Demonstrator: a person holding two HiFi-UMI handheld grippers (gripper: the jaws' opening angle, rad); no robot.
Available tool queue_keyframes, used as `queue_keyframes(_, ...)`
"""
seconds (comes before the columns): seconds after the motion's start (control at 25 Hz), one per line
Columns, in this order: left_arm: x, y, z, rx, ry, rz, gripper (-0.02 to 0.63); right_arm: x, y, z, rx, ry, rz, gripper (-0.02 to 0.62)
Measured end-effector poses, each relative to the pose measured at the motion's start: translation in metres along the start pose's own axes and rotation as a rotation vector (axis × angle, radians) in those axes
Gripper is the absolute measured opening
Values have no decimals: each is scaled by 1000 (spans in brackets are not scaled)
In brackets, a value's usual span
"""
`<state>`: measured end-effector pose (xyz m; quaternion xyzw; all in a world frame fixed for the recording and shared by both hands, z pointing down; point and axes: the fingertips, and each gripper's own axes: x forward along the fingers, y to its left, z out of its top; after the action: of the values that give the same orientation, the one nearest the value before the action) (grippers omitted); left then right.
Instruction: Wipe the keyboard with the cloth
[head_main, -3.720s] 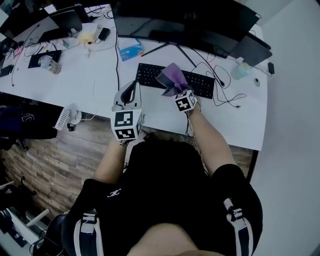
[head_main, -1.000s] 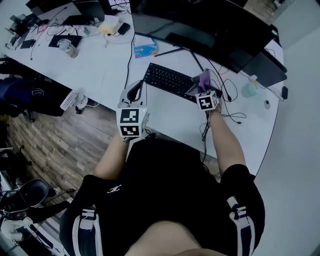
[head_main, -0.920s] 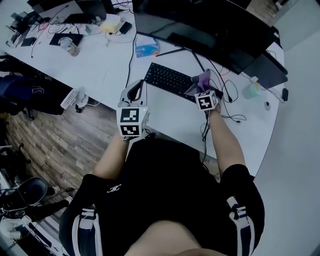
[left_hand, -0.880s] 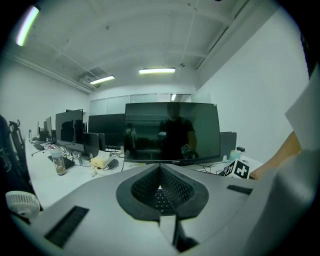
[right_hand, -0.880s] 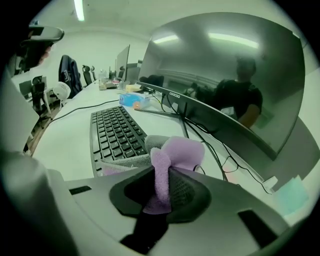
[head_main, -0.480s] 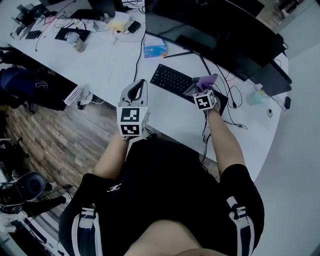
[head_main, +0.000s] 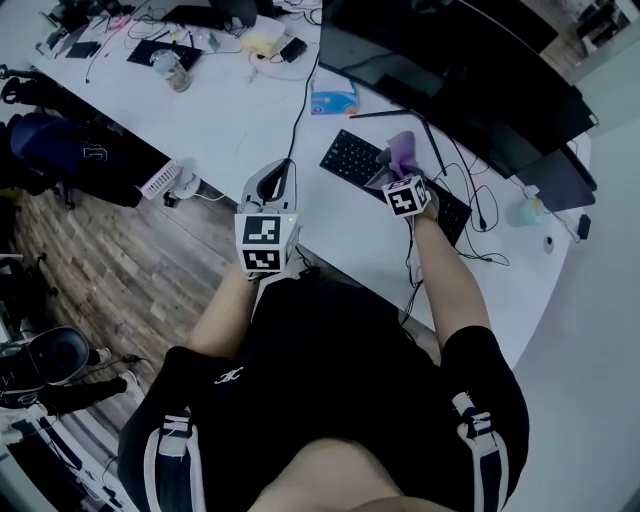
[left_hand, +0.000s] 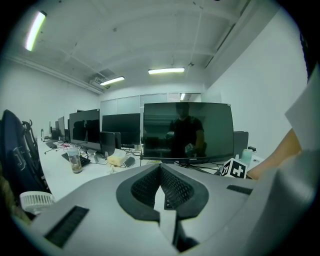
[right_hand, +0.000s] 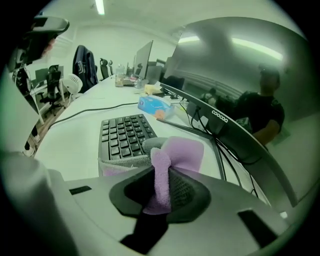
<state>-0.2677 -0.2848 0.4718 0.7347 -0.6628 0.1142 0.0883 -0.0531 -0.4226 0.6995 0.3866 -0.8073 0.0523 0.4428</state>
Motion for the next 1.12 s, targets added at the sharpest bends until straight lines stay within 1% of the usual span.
queue_keyframes(0.12,-4,17,-3,-12,4,26,12,10,10,17,3,-5,18,84)
queue_keyframes(0.48,-17,68,-17,-42,21,103,12,40,44,66,-36,-9,70,84)
queue_keyframes(0.84,-20,115,-24,-53,31,139,12,65,75,110,-55,-21,92,84)
queue_keyframes(1.0,-20,132,-26,-55,34,145,12,74,86,128,-59,-21,85,84)
queue_keyframes(1.12,-20,140,-24,-54,32,146,12,77,93,136,-44,-20,77,84)
